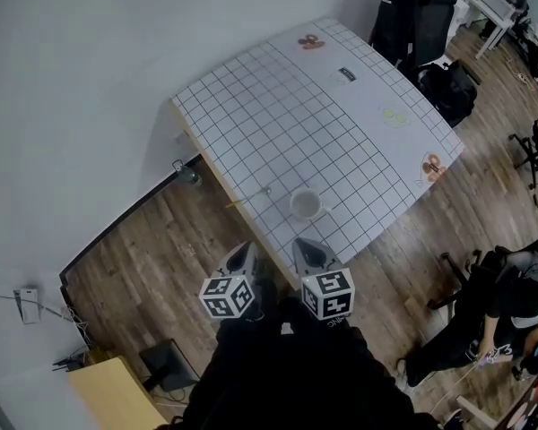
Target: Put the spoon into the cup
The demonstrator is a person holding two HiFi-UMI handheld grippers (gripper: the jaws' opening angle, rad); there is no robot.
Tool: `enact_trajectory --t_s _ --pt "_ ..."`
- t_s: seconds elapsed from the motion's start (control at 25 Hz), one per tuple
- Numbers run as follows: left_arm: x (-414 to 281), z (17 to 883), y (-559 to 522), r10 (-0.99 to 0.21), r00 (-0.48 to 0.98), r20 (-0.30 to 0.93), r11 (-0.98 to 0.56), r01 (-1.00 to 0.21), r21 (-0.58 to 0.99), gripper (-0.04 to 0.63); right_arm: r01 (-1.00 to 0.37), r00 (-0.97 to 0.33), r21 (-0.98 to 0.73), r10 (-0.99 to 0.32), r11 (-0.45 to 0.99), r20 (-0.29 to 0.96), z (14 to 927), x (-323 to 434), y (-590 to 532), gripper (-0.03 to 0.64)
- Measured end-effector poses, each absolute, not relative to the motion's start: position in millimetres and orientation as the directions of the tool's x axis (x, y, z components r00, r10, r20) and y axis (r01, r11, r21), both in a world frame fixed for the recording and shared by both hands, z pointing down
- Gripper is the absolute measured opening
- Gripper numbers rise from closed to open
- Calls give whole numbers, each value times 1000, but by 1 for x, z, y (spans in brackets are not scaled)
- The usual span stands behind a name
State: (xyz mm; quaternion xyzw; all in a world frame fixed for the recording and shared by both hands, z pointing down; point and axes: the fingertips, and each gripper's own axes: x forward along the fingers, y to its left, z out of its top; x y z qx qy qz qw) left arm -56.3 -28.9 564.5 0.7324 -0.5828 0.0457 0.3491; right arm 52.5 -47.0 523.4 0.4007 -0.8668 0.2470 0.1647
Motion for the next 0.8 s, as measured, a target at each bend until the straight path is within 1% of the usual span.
enact_trajectory --t_s 0.44,0.68,0.8 --pt "-104 625 -88 -810 308 499 -21 -866 500 37 -784 -602 -283 -566 553 562 566 14 -104 21" --pt "-135 686 -98 -754 299 585 103 -825 555 37 -764 -612 -301 -491 571 621 601 -21 -124 21" --pt "-149 712 -110 -741 306 598 146 -795 589 37 -760 -609 -305 -465 574 643 618 -37 -137 21"
